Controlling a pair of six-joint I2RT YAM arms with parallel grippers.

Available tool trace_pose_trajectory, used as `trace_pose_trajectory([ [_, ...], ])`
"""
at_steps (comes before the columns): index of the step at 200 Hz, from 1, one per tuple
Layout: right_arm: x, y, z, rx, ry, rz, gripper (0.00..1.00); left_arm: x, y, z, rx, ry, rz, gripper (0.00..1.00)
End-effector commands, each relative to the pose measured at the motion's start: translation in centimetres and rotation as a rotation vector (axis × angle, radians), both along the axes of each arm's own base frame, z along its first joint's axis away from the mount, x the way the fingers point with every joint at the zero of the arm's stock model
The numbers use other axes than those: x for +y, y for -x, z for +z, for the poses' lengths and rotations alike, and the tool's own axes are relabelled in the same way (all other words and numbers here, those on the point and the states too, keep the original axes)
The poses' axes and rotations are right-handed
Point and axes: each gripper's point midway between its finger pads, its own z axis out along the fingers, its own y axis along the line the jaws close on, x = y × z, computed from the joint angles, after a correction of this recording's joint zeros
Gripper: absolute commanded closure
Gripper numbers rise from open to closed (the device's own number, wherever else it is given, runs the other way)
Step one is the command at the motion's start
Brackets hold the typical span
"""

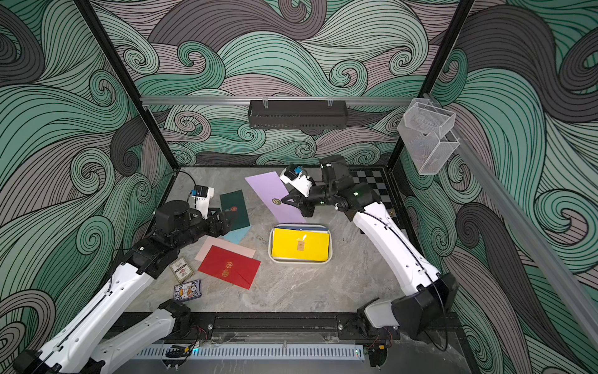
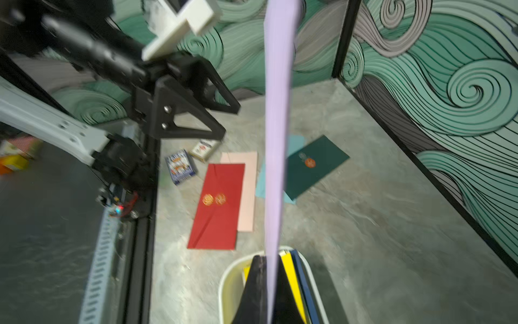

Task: Put the sealed envelopes into the storage box
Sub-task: Pick up the envelope from the center of the board, then place the envelope in the storage box.

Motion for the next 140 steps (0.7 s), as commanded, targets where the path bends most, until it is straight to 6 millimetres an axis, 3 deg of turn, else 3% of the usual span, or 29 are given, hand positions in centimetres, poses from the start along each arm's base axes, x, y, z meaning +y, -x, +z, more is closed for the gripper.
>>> trace_pose_trajectory([
  [1, -4.9, 0.3, -6.5, 0.013, 0.430, 0.031, 1.00, 1.7, 1.1, -1.0, -0.010, -0.079, 0.027, 0.24],
  [54, -6.1, 1.4, -11.8, 0.032, 0.749, 0.170, 1.00, 1.9, 1.9, -3.2, 0.042, -0.133, -0.001, 0.25],
  [140, -6.1, 3.1, -15.6, 0.091, 0.873, 0.294, 1.00, 2.1, 2.4, -4.0, 0.026, -0.158, -0.019, 0.25],
])
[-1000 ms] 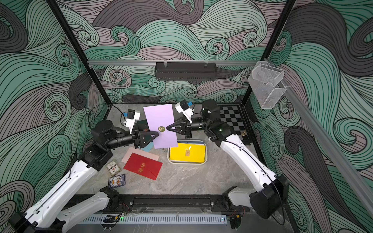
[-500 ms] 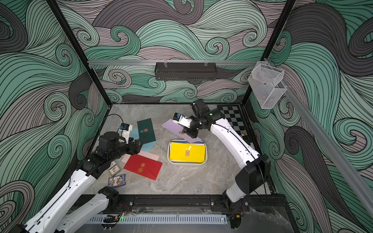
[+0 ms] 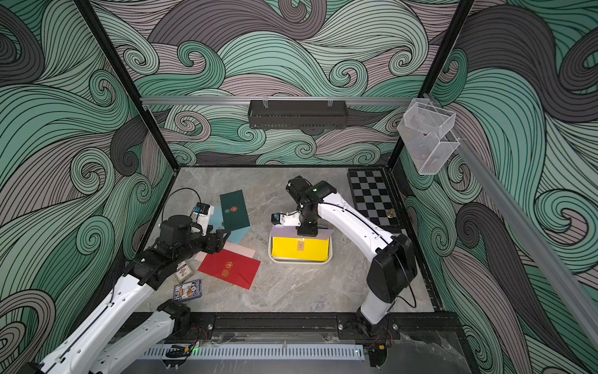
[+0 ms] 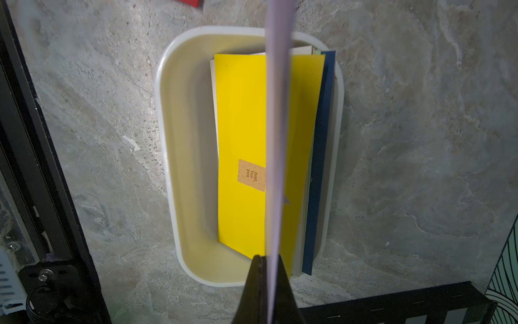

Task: Put the sealed envelopes into the storage box
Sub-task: Place the envelope in the storage box.

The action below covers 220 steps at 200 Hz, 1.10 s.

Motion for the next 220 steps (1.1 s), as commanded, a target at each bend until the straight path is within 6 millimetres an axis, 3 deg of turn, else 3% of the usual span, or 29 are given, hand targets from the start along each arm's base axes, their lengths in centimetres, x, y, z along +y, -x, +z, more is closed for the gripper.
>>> trace_pose_trajectory([
  [1, -0.6, 0.6, -1.4, 0.046, 0.056, 0.030, 1.00, 0.3, 0.2, 0.4, -0.024, -0.019, -0.005, 0.25],
  [57, 0.2, 0.9, -3.5, 0.102, 0.091, 0.045, 1.00, 0.3, 0.3, 0.1, -0.017, -0.026, -0.013, 0.25],
  [143, 1.2, 0.6, -4.1, 0.117, 0.091, 0.017, 0.73, 0.4, 0.4, 0.1, -0.016, -0.022, -0.010, 0.25],
  [179, 1.3, -0.5, -3.2, 0.101, 0.057, -0.069, 0.73, 0.3, 0.2, 0.3, -0.016, -0.015, -0.004, 0.25],
  [220, 0.7, -0.2, -3.5, 0.152, 0.016, -0.098, 0.86, 0.2, 0.1, -0.1, 0.002, -0.014, -0.007, 0.25],
])
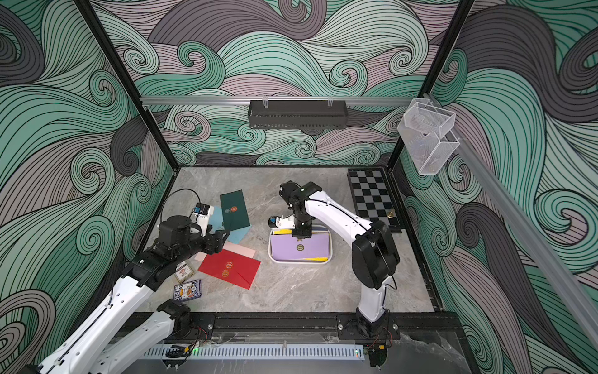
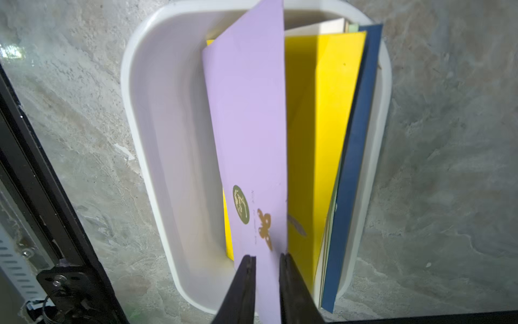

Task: Put the sealed envelopes into the storage box
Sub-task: Place the envelope in the storage box.

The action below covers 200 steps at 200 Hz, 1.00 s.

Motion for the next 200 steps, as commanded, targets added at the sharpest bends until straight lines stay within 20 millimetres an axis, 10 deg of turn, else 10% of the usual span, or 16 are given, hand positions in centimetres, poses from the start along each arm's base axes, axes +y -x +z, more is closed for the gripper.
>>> trace_pose_trajectory([
  [1, 0.1, 0.7, 0.1, 0.047, -0.039, -0.024, 0.86, 0.1, 0.0, -0.3, 0.016, -0.002, 0.004, 0.25],
  [62, 1.3, -1.7, 2.6, 0.013, -0.186, -0.184, 0.82, 0.0, -0.2, -0.2, 0.026, 0.026, 0.024, 0.25],
  [144, 0.7, -11.9, 15.5, -0.139, -0.955, -0.891, 0.62, 2.0, -7.8, -5.0, 0.429, 0.171, 0.393, 0.30],
  [166, -2.6, -14.0, 16.4, -0.100, -1.235, -1.134, 0.62, 2.4, -11.1, -8.2, 0.540, 0.169, 0.449, 0.36],
  [200, -10.3, -16.5, 11.5, 0.215, -1.402, -1.570, 0.68, 4.1, -15.7, -12.1, 0.646, 0.132, 0.548, 0.41],
])
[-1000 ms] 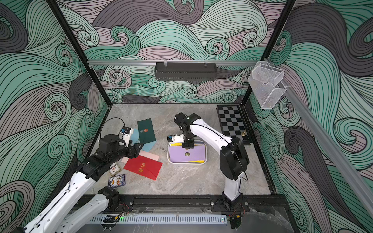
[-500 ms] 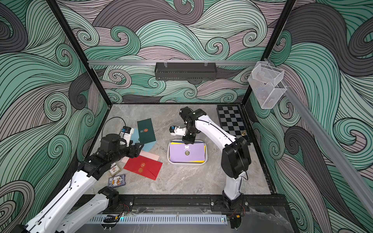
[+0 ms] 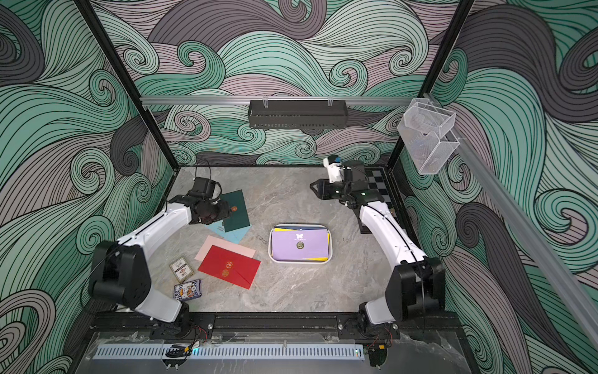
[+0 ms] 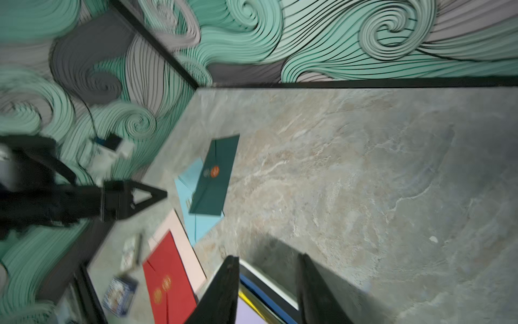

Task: Put the sealed envelopes into the storage box
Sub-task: Place the envelope in the storage box, then move the envelope to the center of the board.

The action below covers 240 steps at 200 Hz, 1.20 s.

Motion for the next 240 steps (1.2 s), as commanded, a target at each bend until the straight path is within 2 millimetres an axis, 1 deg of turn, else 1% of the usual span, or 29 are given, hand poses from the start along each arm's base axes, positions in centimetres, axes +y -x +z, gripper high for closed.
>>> trace_pose_trajectory([
  [1, -2.4, -2.7, 0.2, 0.109, -0.404, -0.108, 0.68, 1.0, -2.0, -1.5, 0.069, 0.013, 0.073, 0.41],
  [12, -2.7, -3.1, -0.8, 0.159, -0.477, -0.062, 0.68, 1.4, -3.2, -2.6, 0.091, 0.018, 0.093, 0.42],
  [22, -2.5, -3.4, -2.0, 0.226, -0.541, -0.064, 0.67, 1.6, -4.1, -3.3, 0.113, 0.018, 0.101, 0.43],
  [33, -2.2, -3.4, -3.4, 0.265, -0.541, -0.065, 0.64, 1.9, -5.0, -4.0, 0.116, 0.006, 0.105, 0.42],
  [39, -1.6, -3.3, -3.9, 0.276, -0.512, -0.050, 0.64, 2.0, -5.4, -4.5, 0.122, -0.005, 0.109, 0.43],
  [46, -1.0, -2.9, -4.6, 0.295, -0.433, -0.030, 0.63, 2.2, -5.8, -5.2, 0.140, -0.009, 0.111, 0.43],
  [56, 0.1, -2.6, -5.3, 0.300, -0.286, -0.007, 0.58, 2.3, -6.0, -6.1, 0.177, -0.002, 0.114, 0.43],
  [63, 0.9, -2.7, -5.6, 0.291, -0.216, 0.017, 0.55, 2.1, -6.2, -6.7, 0.186, 0.003, 0.109, 0.44],
  [71, 1.8, -2.9, -6.1, 0.296, -0.192, 0.035, 0.53, 2.0, -6.4, -7.1, 0.189, 0.009, 0.109, 0.44],
  [90, 3.8, -3.8, -7.3, 0.330, -0.193, 0.058, 0.50, 1.6, -6.7, -7.6, 0.194, 0.028, 0.110, 0.44],
  [110, 6.3, -4.5, -8.9, 0.381, -0.150, 0.099, 0.50, 0.2, -6.8, -8.3, 0.197, 0.064, 0.072, 0.46],
  [133, 9.4, -4.8, -10.4, 0.418, -0.127, 0.166, 0.51, -1.8, -6.3, -9.4, 0.224, 0.097, 0.020, 0.47],
  [137, 9.9, -4.9, -10.4, 0.414, -0.125, 0.177, 0.51, -2.3, -6.2, -9.5, 0.228, 0.111, 0.006, 0.47],
  [142, 10.5, -4.6, -11.1, 0.443, -0.114, 0.190, 0.51, -3.0, -6.1, -9.5, 0.225, 0.130, -0.014, 0.47],
  [152, 11.5, -4.4, -11.8, 0.459, -0.095, 0.213, 0.51, -4.5, -6.1, -9.6, 0.213, 0.156, -0.060, 0.47],
  [170, 13.3, -4.1, -13.1, 0.500, -0.074, 0.257, 0.52, -7.3, -6.3, -9.1, 0.187, 0.183, -0.158, 0.47],
  [186, 15.1, -3.6, -14.1, 0.525, -0.066, 0.303, 0.52, -9.4, -6.4, -8.9, 0.190, 0.218, -0.209, 0.47],
  [214, 16.6, -3.1, -16.6, 0.583, -0.049, 0.306, 0.52, -12.3, -6.1, -8.8, 0.204, 0.283, -0.266, 0.47],
  [230, 17.1, -3.0, -17.8, 0.594, -0.015, 0.302, 0.52, -12.9, -5.7, -8.8, 0.214, 0.295, -0.273, 0.47],
  [240, 16.7, -3.2, -18.6, 0.599, 0.013, 0.272, 0.52, -12.8, -5.5, -9.1, 0.222, 0.298, -0.267, 0.48],
])
